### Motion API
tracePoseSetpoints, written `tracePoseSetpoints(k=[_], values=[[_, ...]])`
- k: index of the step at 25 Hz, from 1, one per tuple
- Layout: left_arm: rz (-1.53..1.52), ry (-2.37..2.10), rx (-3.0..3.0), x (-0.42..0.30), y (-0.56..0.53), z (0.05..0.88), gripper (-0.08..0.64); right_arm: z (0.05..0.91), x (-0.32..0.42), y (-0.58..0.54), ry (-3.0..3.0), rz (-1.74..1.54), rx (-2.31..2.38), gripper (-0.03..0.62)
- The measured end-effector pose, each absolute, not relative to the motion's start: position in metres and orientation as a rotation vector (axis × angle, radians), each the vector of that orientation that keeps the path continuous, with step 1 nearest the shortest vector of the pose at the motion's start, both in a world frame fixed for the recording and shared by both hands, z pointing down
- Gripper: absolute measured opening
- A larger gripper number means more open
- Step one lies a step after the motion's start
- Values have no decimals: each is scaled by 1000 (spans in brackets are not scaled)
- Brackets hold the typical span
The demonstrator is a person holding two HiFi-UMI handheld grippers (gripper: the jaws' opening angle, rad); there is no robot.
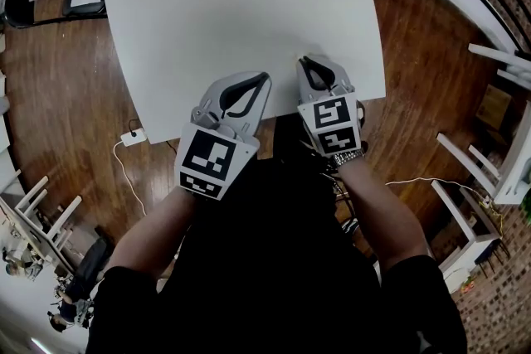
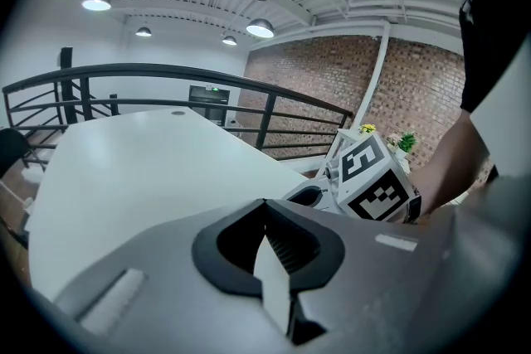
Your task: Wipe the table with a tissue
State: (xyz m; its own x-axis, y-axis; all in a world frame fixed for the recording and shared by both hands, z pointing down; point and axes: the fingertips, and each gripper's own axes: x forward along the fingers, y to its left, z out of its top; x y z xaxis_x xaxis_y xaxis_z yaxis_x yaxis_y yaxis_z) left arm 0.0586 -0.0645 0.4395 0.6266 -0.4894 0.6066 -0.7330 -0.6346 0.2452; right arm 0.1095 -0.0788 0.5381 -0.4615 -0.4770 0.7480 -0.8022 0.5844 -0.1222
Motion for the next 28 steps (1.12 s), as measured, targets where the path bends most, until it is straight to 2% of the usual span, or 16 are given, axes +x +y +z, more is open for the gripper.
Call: tracePoseSetpoints(k=[28], values=[[683,-965,2384,59,-62,437,12,540,128,-82,-2081,659,1101,11]])
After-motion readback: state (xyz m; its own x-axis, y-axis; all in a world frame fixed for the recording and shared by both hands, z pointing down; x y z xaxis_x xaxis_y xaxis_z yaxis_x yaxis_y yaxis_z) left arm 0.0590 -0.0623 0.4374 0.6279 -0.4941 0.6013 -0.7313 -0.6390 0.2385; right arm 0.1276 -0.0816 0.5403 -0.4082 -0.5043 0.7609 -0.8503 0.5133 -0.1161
